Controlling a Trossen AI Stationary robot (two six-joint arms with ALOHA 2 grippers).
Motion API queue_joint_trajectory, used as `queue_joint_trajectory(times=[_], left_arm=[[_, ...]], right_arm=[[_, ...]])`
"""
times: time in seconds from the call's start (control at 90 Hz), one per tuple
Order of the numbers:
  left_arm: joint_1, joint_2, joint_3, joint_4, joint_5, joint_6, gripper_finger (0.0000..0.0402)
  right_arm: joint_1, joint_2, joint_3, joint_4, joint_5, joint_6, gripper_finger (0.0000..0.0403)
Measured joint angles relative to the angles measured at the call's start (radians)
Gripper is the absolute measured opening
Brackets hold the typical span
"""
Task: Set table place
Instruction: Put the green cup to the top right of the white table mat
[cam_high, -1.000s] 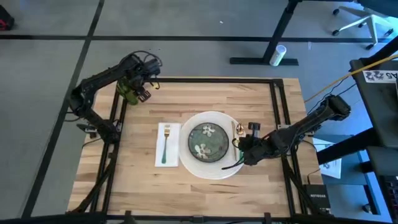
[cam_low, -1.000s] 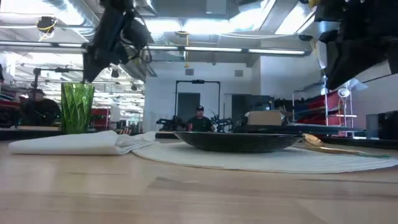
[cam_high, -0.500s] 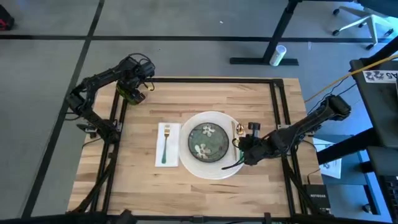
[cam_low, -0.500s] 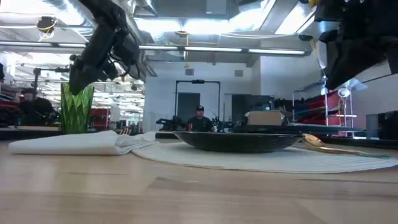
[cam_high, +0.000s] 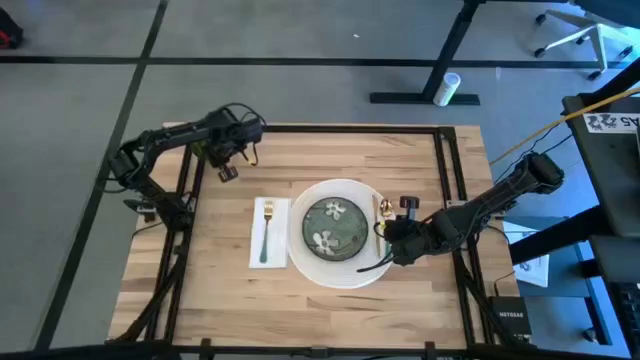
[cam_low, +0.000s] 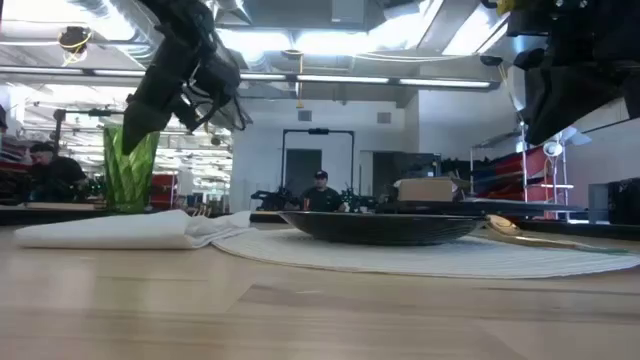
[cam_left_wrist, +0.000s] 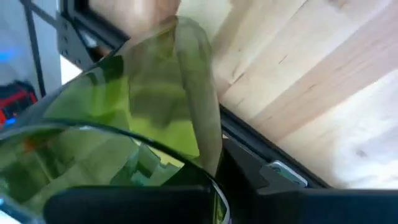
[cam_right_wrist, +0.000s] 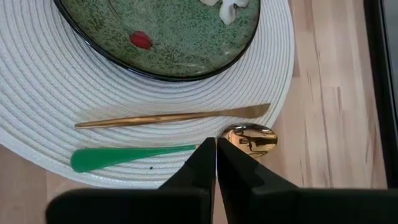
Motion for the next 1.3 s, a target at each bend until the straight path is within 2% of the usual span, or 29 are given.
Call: queue_joint_trajectory(times=[0.222,0.422,0.544,0.756,0.944,1.144,1.3], left_arm=[[-0.072,0.000,0.110,-0.001,0.014,0.025,0.0001],[-0.128,0.036,0.250,0.015,0.123,0.038,0.0000],[-0.170,0.109,0.355,0.016,0.141,0.068,0.0000],[-0.231,0.262,0.562,0.053,0.142,0.140,0.0000],[-0.268,0.388,0.747,0.039,0.142,0.196,0.0000],[-0.307,0.516,0.913,-0.054,0.142,0.250,0.0000],[-0.335,0.575,0.953,-0.083,0.176,0.302,0.0000]], right_arm=[[0.000,0.000,0.000,-0.002,-0.005,-0.001,0.0000],[0.000,-0.019,0.000,-0.015,-0.019,0.000,0.0000],[0.008,-0.060,0.022,-0.060,0.020,0.000,0.0000],[0.063,-0.212,0.035,-0.183,0.109,0.053,0.0000],[0.122,-0.327,0.035,-0.202,0.174,0.079,0.0000],[0.131,-0.354,0.036,-0.221,0.172,0.079,0.0000],[0.131,-0.350,0.036,-0.234,0.163,0.079,0.0000]])
